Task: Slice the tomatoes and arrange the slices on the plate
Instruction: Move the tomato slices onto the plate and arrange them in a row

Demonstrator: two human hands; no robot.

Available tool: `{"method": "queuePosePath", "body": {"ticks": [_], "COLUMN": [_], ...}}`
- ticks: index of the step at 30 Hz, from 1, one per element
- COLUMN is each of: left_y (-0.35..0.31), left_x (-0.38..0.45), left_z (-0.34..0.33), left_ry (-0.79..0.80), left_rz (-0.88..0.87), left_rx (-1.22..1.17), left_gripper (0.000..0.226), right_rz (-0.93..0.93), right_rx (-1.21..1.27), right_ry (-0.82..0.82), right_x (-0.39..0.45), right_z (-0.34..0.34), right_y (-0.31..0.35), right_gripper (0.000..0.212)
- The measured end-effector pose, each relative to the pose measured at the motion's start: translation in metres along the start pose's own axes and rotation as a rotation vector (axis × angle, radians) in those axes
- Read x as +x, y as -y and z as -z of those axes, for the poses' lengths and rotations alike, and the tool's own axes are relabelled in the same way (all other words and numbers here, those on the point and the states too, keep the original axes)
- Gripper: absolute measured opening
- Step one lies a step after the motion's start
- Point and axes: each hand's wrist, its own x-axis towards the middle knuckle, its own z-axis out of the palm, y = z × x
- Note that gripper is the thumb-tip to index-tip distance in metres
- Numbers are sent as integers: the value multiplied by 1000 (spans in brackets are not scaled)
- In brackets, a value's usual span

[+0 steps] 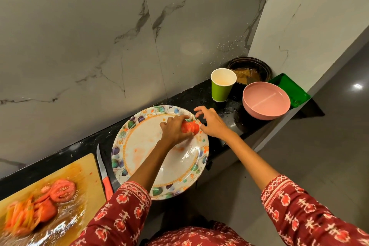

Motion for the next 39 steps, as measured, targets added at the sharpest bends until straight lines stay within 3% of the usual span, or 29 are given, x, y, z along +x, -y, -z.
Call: {"method": "queuePosePath", "body": {"ticks": [4, 14, 18, 24, 30, 39], "left_y": [4, 2, -4, -6, -11, -10], "left_x": [-3, -5, -1, 6, 9, 12], "left_z": [-1, -3, -4, -7, -8, -9], "left_ry": [-24, 23, 22, 19, 43, 19], "left_rz": [-12, -16, -20, -23, -22, 4], "left_rx": [-36, 47, 49, 39, 25, -7], "left_gripper": [59, 74, 72, 64, 58, 56], "right_rz": [81, 108, 58, -26, -217, -317], "right_rx": [-224, -259, -138, 67, 295, 434], "right_ry": [173, 95, 84, -26, -67, 65], "right_x": [1, 7, 4, 1, 7, 13], "right_z": [5, 4, 2, -3, -2, 3], "right_y": [9, 3, 2, -5, -12, -8], "right_gripper": [72, 67, 67, 49, 36, 15]}}
